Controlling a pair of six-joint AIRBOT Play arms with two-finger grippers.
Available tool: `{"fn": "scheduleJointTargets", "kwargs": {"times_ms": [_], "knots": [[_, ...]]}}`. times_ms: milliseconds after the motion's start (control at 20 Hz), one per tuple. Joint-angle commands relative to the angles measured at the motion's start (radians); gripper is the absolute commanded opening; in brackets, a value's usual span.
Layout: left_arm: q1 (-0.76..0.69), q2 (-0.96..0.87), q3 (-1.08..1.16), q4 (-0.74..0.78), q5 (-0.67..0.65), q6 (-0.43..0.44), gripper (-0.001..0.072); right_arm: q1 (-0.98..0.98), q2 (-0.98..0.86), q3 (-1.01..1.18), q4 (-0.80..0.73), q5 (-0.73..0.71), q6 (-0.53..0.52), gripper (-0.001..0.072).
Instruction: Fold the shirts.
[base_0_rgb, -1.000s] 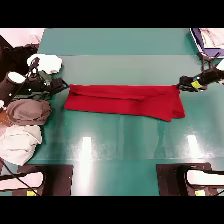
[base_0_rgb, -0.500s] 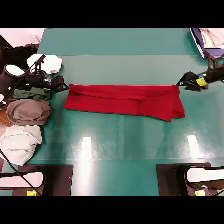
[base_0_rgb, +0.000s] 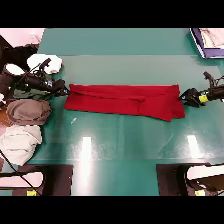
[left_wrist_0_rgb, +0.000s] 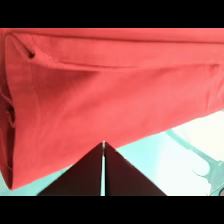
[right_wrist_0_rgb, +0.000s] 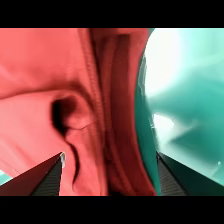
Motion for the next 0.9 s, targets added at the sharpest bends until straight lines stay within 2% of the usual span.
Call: {"fn": "scheduleJointTargets", "kwargs": {"times_ms": [0, 100, 150, 200, 250, 350, 400, 550, 650, 850], "knots": [[0.000, 0.000, 0.000, -0.002, -0.018, -0.023, 0.0025, 0.019, -0.085, 0.012, 0.065, 0.033, -0.058, 0.0652], [0.000, 0.000, 0.000, -0.003, -0.017, -0.023, 0.0025, 0.051, -0.109, 0.038, 0.075, 0.022, -0.057, 0.0651], [0.000, 0.000, 0.000, -0.003, -0.017, -0.023, 0.0024, 0.069, -0.121, 0.054, 0.074, 0.023, -0.057, 0.0607], [0.000, 0.000, 0.000, -0.003, -0.018, -0.023, 0.0025, 0.084, -0.128, 0.066, 0.075, 0.025, -0.057, 0.0505], [0.000, 0.000, 0.000, -0.003, -0.017, -0.024, 0.0025, 0.095, -0.128, 0.069, 0.074, 0.022, -0.058, 0.0369], [-0.005, -0.001, 0.000, -0.001, -0.017, -0.023, 0.0024, 0.102, -0.127, 0.069, 0.076, 0.034, -0.072, 0.0051], [-0.022, -0.001, 0.000, 0.000, -0.013, -0.023, 0.0023, 0.102, -0.126, 0.069, 0.076, 0.055, -0.081, 0.0018], [-0.130, -0.001, 0.001, 0.000, 0.074, -0.024, 0.0023, 0.102, -0.074, 0.069, 0.077, 0.096, -0.082, 0.0015], [-0.232, -0.026, 0.042, 0.000, 0.149, -0.034, 0.0022, 0.107, -0.004, 0.069, 0.076, 0.100, -0.037, 0.0013], [-0.412, -0.194, 0.279, 0.002, 0.183, -0.052, 0.0022, 0.176, 0.123, 0.134, 0.076, 0.130, 0.069, 0.0012]]}}
